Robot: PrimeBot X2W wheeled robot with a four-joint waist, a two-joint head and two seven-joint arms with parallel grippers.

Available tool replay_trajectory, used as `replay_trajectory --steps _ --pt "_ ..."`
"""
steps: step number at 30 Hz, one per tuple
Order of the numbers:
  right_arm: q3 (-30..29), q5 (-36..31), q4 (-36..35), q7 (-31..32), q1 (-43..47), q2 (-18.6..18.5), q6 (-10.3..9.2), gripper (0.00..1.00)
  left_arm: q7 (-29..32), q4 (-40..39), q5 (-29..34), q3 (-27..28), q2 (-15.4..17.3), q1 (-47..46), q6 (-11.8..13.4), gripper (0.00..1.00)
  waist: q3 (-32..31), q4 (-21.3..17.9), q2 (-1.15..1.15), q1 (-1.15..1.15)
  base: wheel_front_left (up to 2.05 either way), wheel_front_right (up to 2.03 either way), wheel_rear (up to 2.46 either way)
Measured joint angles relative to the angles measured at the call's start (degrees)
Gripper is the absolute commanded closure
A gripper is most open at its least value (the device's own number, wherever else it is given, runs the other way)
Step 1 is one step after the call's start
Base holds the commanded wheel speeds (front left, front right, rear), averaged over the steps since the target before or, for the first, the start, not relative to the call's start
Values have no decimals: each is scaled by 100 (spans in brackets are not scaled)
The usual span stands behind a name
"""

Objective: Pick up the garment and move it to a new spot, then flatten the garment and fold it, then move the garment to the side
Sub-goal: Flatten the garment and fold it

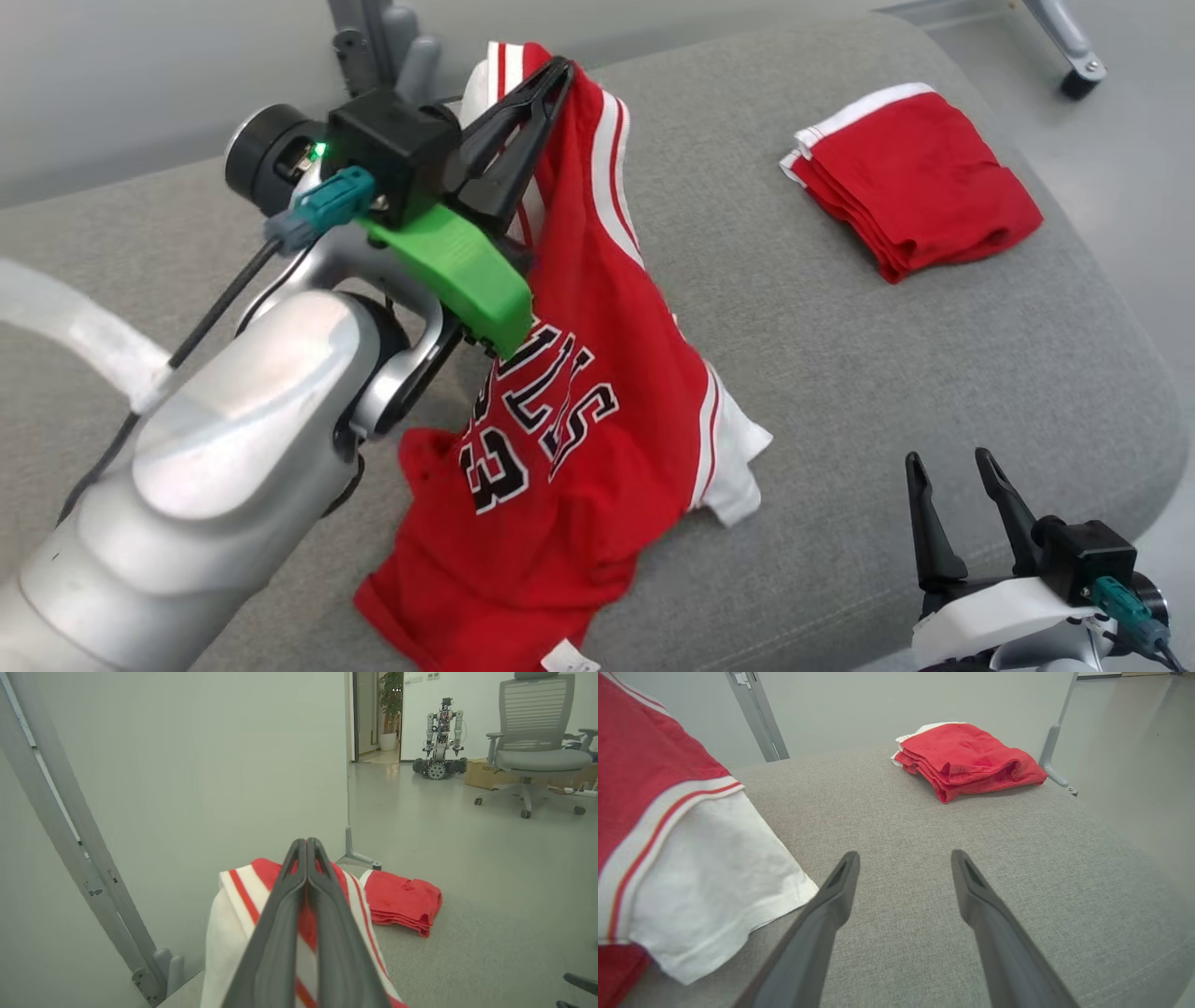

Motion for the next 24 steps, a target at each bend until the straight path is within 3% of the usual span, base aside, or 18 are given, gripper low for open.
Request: replay_trajectory --steps 7,14,15,16,17,18,24 --pt "164 153 23 1 -58 -1 0 0 -799 2354 481 -296 -476 -688 -497 100 331 -592 0 0 0 0 0" --pt "174 203 5 1 -35 0 0 0 -1408 4230 612 -325 -784 -923 -652 100 594 -1122 0 0 0 0 0" --pt "146 202 7 1 -28 0 0 0 -1463 4408 612 -310 -812 -927 -637 95 626 -1171 0 0 0 0 0" --pt "110 202 7 1 -20 1 0 0 -1512 4579 611 -286 -864 -935 -613 60 662 -1204 0 0 0 0 0" --pt "79 199 8 1 -13 -2 0 0 -1546 4747 602 -260 -915 -942 -577 11 696 -1224 0 0 0 0 0" --pt "60 187 12 1 -5 -3 0 0 -1564 4898 579 -238 -957 -948 -525 0 724 -1227 0 0 0 0 0" --pt "-57 171 -20 1 -18 3 0 0 -1663 5367 16 364 -1151 -894 -259 0 758 -1020 0 0 0 0 0"
